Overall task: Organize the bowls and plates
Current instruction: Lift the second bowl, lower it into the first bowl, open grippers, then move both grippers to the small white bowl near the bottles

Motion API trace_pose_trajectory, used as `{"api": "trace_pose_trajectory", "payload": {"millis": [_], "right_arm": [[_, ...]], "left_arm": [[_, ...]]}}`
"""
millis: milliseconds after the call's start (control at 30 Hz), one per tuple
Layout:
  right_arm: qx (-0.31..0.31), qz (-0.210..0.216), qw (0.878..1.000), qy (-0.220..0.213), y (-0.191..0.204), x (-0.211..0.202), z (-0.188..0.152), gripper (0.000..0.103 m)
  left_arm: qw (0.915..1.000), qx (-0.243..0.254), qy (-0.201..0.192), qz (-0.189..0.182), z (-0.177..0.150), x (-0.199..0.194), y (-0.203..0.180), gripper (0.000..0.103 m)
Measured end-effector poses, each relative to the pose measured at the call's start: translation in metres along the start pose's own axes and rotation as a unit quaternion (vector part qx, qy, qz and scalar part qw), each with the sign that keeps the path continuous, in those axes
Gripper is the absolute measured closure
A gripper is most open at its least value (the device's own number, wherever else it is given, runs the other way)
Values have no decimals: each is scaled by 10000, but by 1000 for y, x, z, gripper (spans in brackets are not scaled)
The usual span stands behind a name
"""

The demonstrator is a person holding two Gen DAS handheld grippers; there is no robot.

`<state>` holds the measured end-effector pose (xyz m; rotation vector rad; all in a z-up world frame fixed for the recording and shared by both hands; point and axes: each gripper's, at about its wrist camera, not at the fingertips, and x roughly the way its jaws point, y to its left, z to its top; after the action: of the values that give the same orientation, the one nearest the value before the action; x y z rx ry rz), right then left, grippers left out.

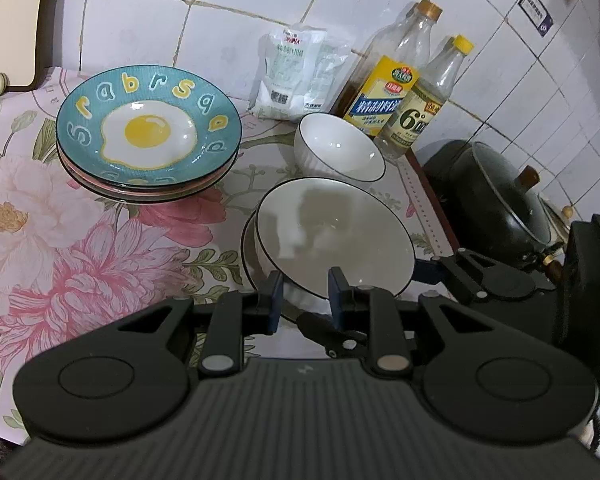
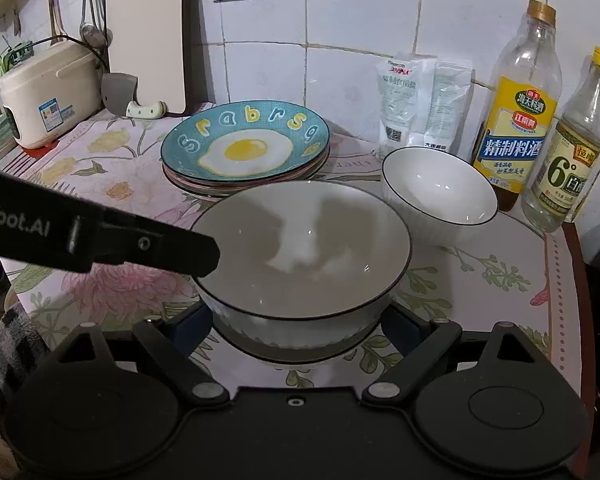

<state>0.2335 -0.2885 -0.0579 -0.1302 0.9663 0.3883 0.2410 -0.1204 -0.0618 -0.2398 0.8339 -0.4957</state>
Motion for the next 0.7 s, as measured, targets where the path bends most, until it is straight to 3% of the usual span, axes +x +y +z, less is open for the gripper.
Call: {"api": "trace_pose_trajectory", "payload": {"millis": [133, 333, 700], "right_arm": [[-22, 130, 9999, -2, -6, 0, 0, 8], [-481, -10, 9988, -114, 2, -3, -5, 7], [-185, 100, 9966, -797, -20, -51, -10, 7]], "left_arm": [[9999, 107, -46, 15, -1, 1, -2, 84], [9998, 204, -37, -39, -3, -3, -6, 84], [9988, 434, -118, 195, -2, -20, -13, 84]]}}
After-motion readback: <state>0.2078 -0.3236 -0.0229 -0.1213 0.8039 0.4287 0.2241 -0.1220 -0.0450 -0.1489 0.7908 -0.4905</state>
